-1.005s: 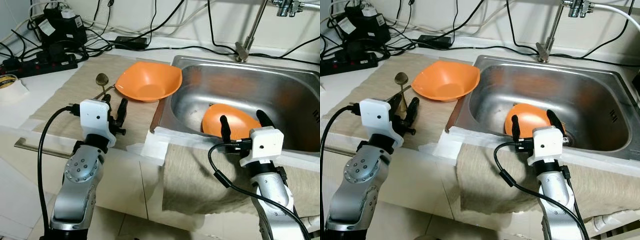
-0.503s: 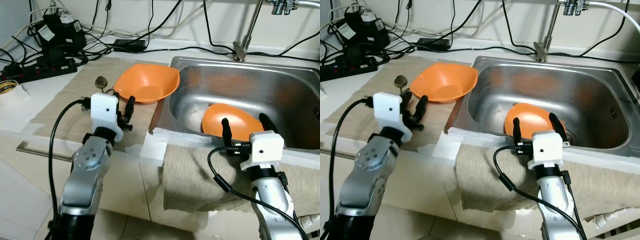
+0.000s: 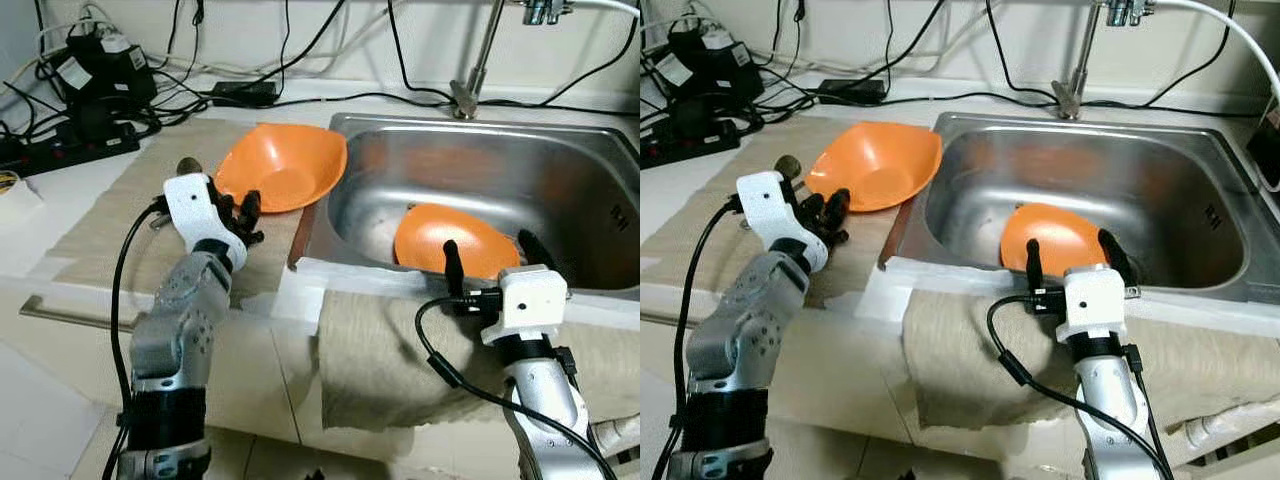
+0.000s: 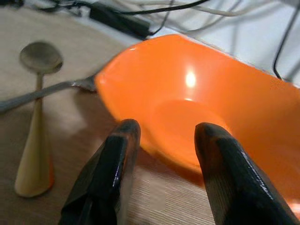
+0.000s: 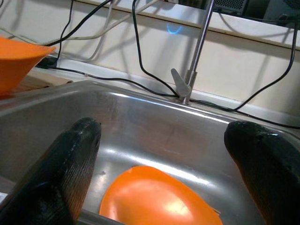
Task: Kitchen organization
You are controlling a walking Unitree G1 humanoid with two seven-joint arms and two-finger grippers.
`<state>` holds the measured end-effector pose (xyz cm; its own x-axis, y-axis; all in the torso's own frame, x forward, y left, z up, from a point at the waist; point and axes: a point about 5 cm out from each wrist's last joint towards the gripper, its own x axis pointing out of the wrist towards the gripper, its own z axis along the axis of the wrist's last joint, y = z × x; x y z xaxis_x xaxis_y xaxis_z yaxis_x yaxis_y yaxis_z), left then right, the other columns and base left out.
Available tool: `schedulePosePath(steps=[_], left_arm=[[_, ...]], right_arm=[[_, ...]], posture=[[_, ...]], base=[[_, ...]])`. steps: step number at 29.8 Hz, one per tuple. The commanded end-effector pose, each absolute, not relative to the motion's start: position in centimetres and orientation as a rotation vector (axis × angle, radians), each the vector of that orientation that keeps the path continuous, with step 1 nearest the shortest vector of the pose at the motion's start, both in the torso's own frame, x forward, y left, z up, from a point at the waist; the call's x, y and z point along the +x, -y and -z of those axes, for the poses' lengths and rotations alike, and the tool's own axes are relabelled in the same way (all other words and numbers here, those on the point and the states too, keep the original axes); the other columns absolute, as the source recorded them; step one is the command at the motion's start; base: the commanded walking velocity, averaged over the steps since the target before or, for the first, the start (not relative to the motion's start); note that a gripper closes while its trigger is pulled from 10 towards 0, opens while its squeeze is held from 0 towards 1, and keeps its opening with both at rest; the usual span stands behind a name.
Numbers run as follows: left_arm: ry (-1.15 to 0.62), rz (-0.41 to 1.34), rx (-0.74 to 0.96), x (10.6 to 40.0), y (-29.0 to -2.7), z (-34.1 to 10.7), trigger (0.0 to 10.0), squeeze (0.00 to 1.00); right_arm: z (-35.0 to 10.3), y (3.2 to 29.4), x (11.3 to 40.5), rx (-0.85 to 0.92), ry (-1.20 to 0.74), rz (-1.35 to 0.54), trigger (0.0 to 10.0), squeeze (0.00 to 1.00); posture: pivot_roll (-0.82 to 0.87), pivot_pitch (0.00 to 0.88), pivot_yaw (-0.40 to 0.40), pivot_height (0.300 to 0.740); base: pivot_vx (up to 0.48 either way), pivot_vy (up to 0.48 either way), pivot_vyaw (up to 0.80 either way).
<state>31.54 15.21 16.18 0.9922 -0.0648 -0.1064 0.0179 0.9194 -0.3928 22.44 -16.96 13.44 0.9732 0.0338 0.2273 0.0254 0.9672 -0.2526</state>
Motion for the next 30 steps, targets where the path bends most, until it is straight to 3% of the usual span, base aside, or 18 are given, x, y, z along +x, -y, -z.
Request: schedulePosePath(steps=[1, 11, 15, 26, 27, 30], left_arm=[[-0.189, 0.011, -0.453, 31.7, -15.4, -15.3, 10.0, 0.0], [-0.26, -0.033, -0.635, 32.4, -15.5, -15.4, 10.0, 0.0], [-0.26, -0.033, -0.629, 32.5, -15.5, -15.5, 10.0, 0.0], [-0.097, 0.057, -0.346, 33.2, -15.1, -18.9, 10.0, 0.0], [-0.057, 0.082, -0.238, 33.2, -15.0, -19.3, 10.0, 0.0], [-0.044, 0.115, -0.139, 33.2, -14.7, -19.6, 10.0, 0.0]], right_arm=[[-13.7, 16.8, 22.4, -0.264, 0.244, -0.013, 10.0, 0.0], [-13.6, 16.8, 22.6, -0.269, 0.237, -0.032, 10.0, 0.0], [-13.5, 16.7, 22.5, -0.269, 0.232, -0.034, 10.0, 0.0], [-13.4, 16.6, 22.6, -0.266, 0.226, -0.038, 10.0, 0.0], [-13.4, 16.6, 22.6, -0.265, 0.226, -0.039, 10.0, 0.0], [-13.4, 16.5, 22.7, -0.264, 0.225, -0.041, 10.0, 0.0]], posture=[[-0.05, 0.0, 0.075, 0.736], [-0.05, 0.0, 0.069, 0.736], [-0.05, 0.0, 0.07, 0.736], [-0.05, 0.0, 0.074, 0.736], [-0.05, 0.0, 0.075, 0.736], [-0.05, 0.0, 0.075, 0.736]], base=[[0.0, 0.0, 0.0], [0.0, 0.0, 0.0], [0.0, 0.0, 0.0], [0.0, 0.0, 0.0], [0.0, 0.0, 0.0], [0.0, 0.0, 0.0]])
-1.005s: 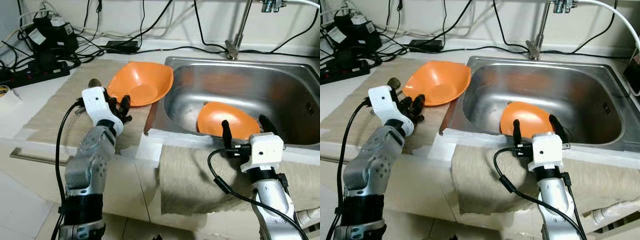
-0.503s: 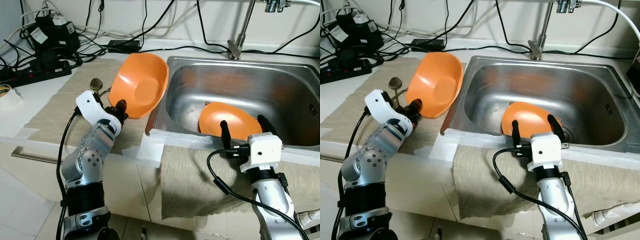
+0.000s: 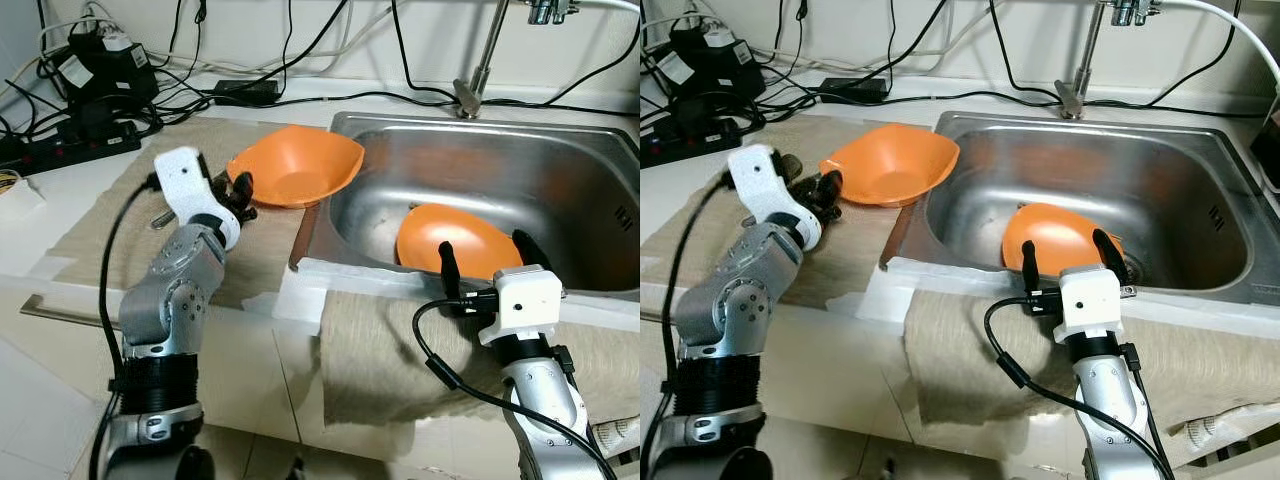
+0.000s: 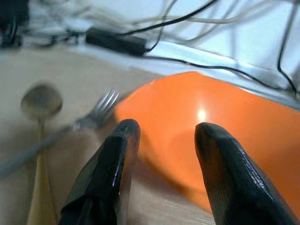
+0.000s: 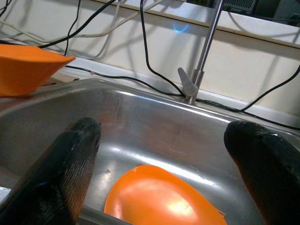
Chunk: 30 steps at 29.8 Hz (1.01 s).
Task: Kitchen organization
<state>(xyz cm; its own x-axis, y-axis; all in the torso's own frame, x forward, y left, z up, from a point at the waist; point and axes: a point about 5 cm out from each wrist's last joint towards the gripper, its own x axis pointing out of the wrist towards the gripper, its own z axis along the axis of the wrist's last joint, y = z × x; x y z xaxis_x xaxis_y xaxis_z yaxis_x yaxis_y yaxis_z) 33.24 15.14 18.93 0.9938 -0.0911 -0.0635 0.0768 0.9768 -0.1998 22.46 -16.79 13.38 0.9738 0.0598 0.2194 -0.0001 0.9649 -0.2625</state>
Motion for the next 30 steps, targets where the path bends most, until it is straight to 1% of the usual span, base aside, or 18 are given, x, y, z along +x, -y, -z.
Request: schedulePosePath(steps=[1, 5, 6, 7, 10, 12, 17, 18, 19, 20, 30], left_arm=[[-0.044, 0.115, -0.139, 33.2, -14.7, -19.6, 10.0, 0.0], [-0.074, 0.115, -0.074, 33.5, -14.9, -19.4, 10.0, 0.0], [-0.095, 0.109, -0.072, 33.6, -15.0, -19.2, 10.0, 0.0], [-0.151, 0.081, -0.11, 33.7, -15.4, -18.7, 10.0, 0.0], [-0.201, 0.052, -0.105, 33.7, -15.7, -18.2, 10.0, 0.0], [-0.206, 0.041, -0.092, 33.7, -15.9, -18.3, 10.0, 0.0], [-0.156, 0.026, -0.08, 34.0, -16.2, -19.1, 10.0, 0.0], [-0.147, 0.025, -0.069, 34.0, -16.2, -19.2, 10.0, 0.41], [-0.144, 0.024, -0.06, 34.0, -16.2, -19.3, 10.0, 0.41], [-0.146, 0.032, -0.06, 33.9, -16.1, -19.2, 10.0, 1.0], [-0.161, 0.035, -0.105, 33.8, -15.8, -19.1, 10.0, 1.0]], right_arm=[[-13.4, 16.5, 22.7, -0.264, 0.225, -0.041, 10.0, 0.0], [-13.3, 16.5, 22.7, -0.264, 0.225, -0.041, 10.0, 0.0], [-13.3, 16.5, 22.7, -0.264, 0.224, -0.041, 10.0, 0.0], [-13.3, 16.5, 22.6, -0.264, 0.223, -0.041, 10.0, 0.0], [-13.2, 16.5, 22.6, -0.264, 0.221, -0.039, 10.0, 0.0], [-13.2, 16.5, 22.6, -0.264, 0.22, -0.038, 10.0, 0.0], [-13.1, 16.5, 22.6, -0.264, 0.218, -0.042, 10.0, 0.0], [-13.1, 16.5, 22.6, -0.265, 0.218, -0.043, 10.0, 0.0], [-13.1, 16.5, 22.6, -0.265, 0.218, -0.044, 10.0, 0.0], [-13.2, 16.5, 22.6, -0.265, 0.218, -0.044, 10.0, 0.0], [-13.2, 16.6, 22.6, -0.268, 0.216, -0.044, 10.0, 0.0]], posture=[[-0.05, 0.0, 0.075, 0.736], [-0.05, 0.0, 0.076, 0.736], [-0.05, 0.0, 0.078, 0.736], [-0.05, 0.0, 0.08, 0.736], [-0.05, 0.0, 0.08, 0.736], [-0.05, 0.0, 0.08, 0.736], [-0.04, 0.0, 0.075, 0.736], [-0.04, 0.0, 0.075, 0.736], [-0.04, 0.0, 0.075, 0.736], [-0.04, 0.0, 0.075, 0.736], [-0.05, 0.0, 0.074, 0.736]], base=[[0.0, 0.0, 0.0], [0.0, 0.0, 0.0], [0.0, 0.0, 0.0], [0.0, 0.0, 0.0], [0.0, 0.0, 0.0], [0.0, 0.0, 0.0], [0.0, 0.0, 0.0], [0.0, 0.0, 0.0], [0.0, 0.0, 0.0], [0.0, 0.0, 0.0], [0.0, 0.0, 0.0]])
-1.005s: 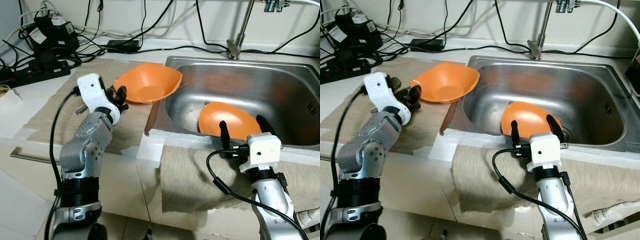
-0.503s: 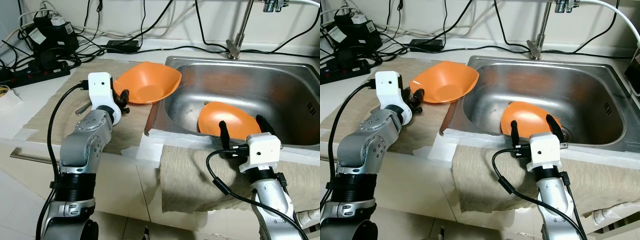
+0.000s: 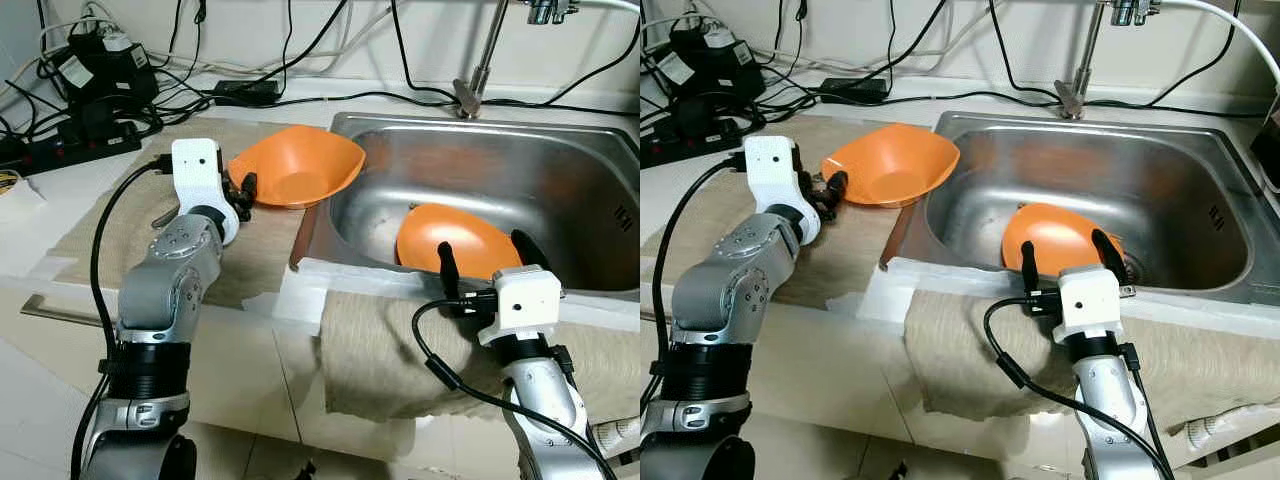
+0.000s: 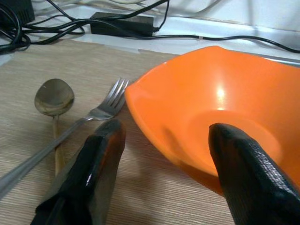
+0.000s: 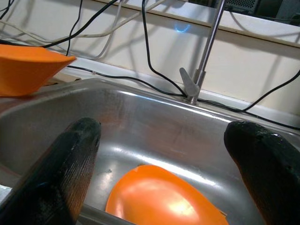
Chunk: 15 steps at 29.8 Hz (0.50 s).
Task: Kitchen organization
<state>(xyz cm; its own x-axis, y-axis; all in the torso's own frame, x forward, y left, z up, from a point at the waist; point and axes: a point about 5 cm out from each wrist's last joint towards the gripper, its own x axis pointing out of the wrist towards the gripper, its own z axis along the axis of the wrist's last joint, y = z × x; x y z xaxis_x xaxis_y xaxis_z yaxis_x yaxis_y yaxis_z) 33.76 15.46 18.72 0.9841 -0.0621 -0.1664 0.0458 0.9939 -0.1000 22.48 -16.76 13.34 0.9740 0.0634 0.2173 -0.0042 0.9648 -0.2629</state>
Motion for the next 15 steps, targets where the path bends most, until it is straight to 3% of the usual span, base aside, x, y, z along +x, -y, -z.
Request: schedulePosePath(steps=[1, 6, 7, 8, 9, 15], left_arm=[[-0.158, 0.034, -0.105, 33.8, -15.8, -19.1, 10.0, 1.0], [-0.176, 0.043, -0.12, 33.8, -15.6, -18.8, 10.0, 1.0], [-0.207, 0.047, -0.19, 33.8, -15.4, -18.5, 10.0, 1.0], [-0.228, 0.042, -0.23, 33.9, -15.4, -18.2, 10.0, 0.73], [-0.247, 0.033, -0.269, 34.0, -15.4, -18.0, 10.0, 0.0], [-0.259, 0.007, -0.368, 34.6, -15.7, -17.9, 10.0, 0.0]], right_arm=[[-13.2, 16.6, 22.6, -0.268, 0.216, -0.044, 10.0, 0.0], [-13.2, 16.6, 22.6, -0.268, 0.218, -0.045, 10.0, 0.0], [-13.2, 16.6, 22.6, -0.268, 0.218, -0.046, 10.0, 0.0], [-13.2, 16.6, 22.6, -0.268, 0.218, -0.046, 10.0, 0.0], [-13.2, 16.5, 22.6, -0.267, 0.218, -0.048, 10.0, 0.0], [-13.2, 16.4, 22.6, -0.268, 0.218, -0.051, 10.0, 0.0]], posture=[[-0.05, 0.0, 0.073, 0.736], [-0.05, 0.0, 0.073, 0.736], [-0.05, 0.0, 0.072, 0.736], [-0.05, 0.0, 0.072, 0.736], [-0.05, 0.0, 0.071, 0.736], [-0.05, 0.0, 0.07, 0.736]], base=[[0.0, 0.0, 0.0], [0.0, 0.0, 0.0], [0.0, 0.0, 0.0], [0.0, 0.0, 0.0], [0.0, 0.0, 0.0], [0.0, 0.0, 0.0]])
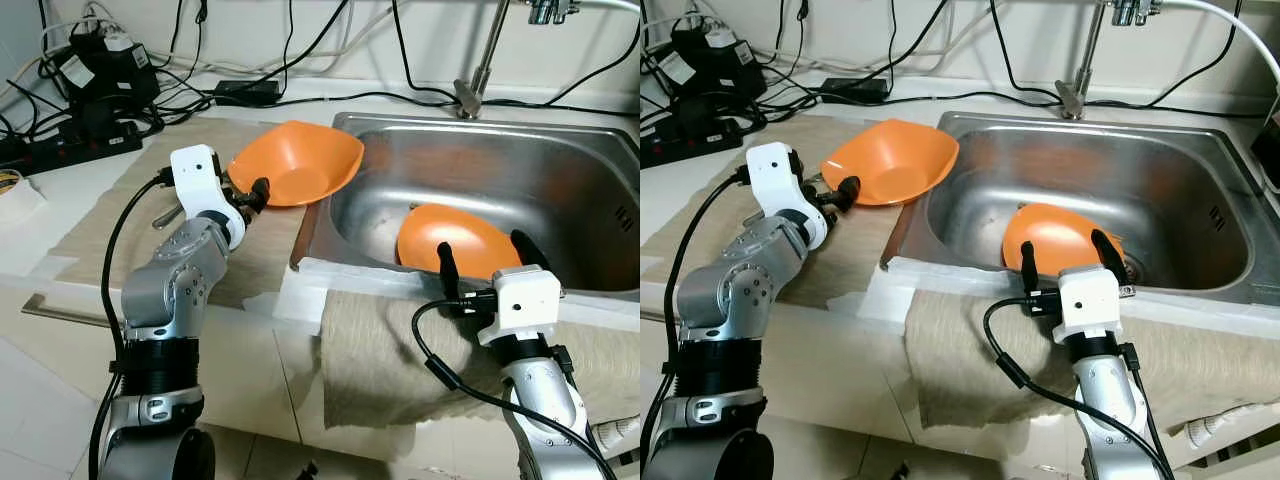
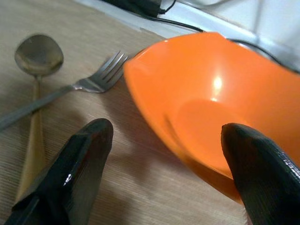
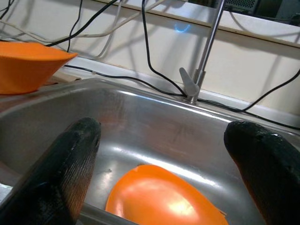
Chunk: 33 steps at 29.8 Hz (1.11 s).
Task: Kitchen organization
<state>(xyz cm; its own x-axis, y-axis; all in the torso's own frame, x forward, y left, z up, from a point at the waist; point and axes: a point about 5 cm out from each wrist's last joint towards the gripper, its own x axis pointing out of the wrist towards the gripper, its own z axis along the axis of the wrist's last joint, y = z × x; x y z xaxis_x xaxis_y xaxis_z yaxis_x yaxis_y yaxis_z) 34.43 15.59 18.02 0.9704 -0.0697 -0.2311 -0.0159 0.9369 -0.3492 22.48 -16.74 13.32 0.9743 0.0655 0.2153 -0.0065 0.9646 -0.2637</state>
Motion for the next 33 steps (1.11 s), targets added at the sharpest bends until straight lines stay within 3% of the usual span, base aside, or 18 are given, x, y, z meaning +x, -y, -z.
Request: schedulePosePath(steps=[1, 18, 33], left_arm=[[-0.254, 0.006, -0.393, 34.8, -15.7, -18.0, 10.0, 0.0], [-0.252, 0.031, -0.508, 36.0, -15.1, -19.2, 10.0, 0.0], [-0.413, 0.094, -0.402, 36.0, -13.8, -17.0, 10.0, 0.0]], right_arm=[[-13.2, 16.5, 22.6, -0.268, 0.217, -0.052, 10.0, 0.0], [-13.3, 16.4, 22.7, -0.269, 0.217, -0.053, 10.0, 0.0], [-13.4, 16.1, 22.7, -0.264, 0.221, -0.06, 10.0, 0.0]], posture=[[-0.05, 0.0, 0.07, 0.736], [-0.06, 0.0, 0.072, 0.736], [-0.06, 0.0, 0.077, 0.736]], base=[[0.0, 0.0, 0.0], [0.0, 0.0, 0.0], [0.0, 0.0, 0.0]])
